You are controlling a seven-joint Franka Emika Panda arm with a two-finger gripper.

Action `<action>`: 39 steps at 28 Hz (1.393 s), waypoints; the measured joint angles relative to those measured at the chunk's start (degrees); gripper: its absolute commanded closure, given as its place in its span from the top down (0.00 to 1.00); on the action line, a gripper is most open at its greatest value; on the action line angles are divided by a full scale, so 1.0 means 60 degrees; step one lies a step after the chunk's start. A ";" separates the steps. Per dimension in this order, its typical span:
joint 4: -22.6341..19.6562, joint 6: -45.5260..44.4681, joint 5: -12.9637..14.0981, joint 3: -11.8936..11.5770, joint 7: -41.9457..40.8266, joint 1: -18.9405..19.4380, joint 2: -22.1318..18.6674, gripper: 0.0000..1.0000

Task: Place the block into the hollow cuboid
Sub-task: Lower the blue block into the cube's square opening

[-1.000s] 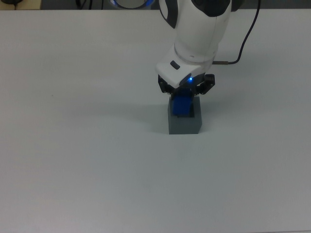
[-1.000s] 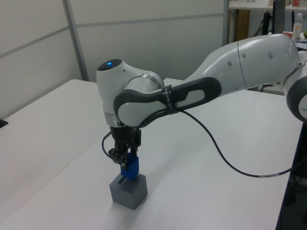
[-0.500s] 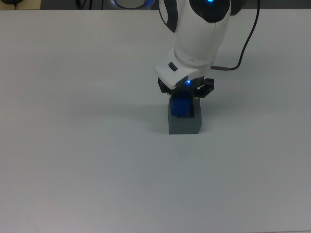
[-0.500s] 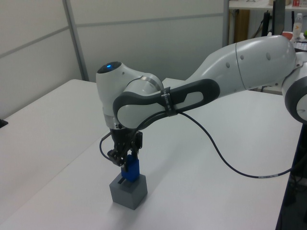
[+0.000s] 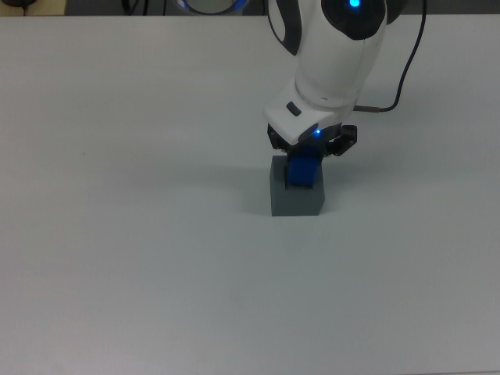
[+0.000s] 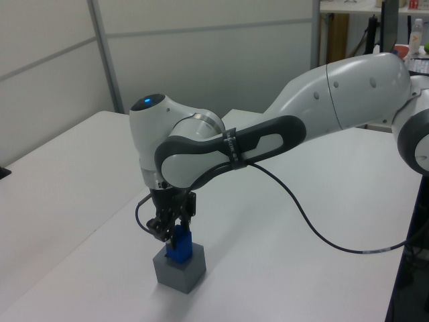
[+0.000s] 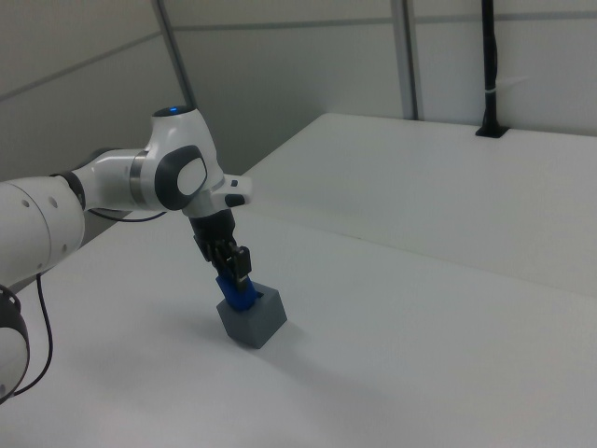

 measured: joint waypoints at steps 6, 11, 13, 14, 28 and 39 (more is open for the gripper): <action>0.0006 0.0371 -0.0005 0.0029 -0.0009 0.0001 0.0051 0.44; 0.0010 0.0405 -0.0010 0.0030 -0.0497 0.0001 0.0057 0.44; 0.0012 0.0419 -0.0012 0.0029 -0.0702 -0.0002 0.0059 0.44; 0.0012 0.0422 -0.0012 0.0029 -0.0752 -0.0003 0.0060 0.44; 0.0008 0.0348 -0.0036 -0.0035 -0.0902 -0.0074 0.0075 0.44; 0.0015 -0.0081 -0.0046 -0.0044 -0.0997 -0.0076 0.0204 1.00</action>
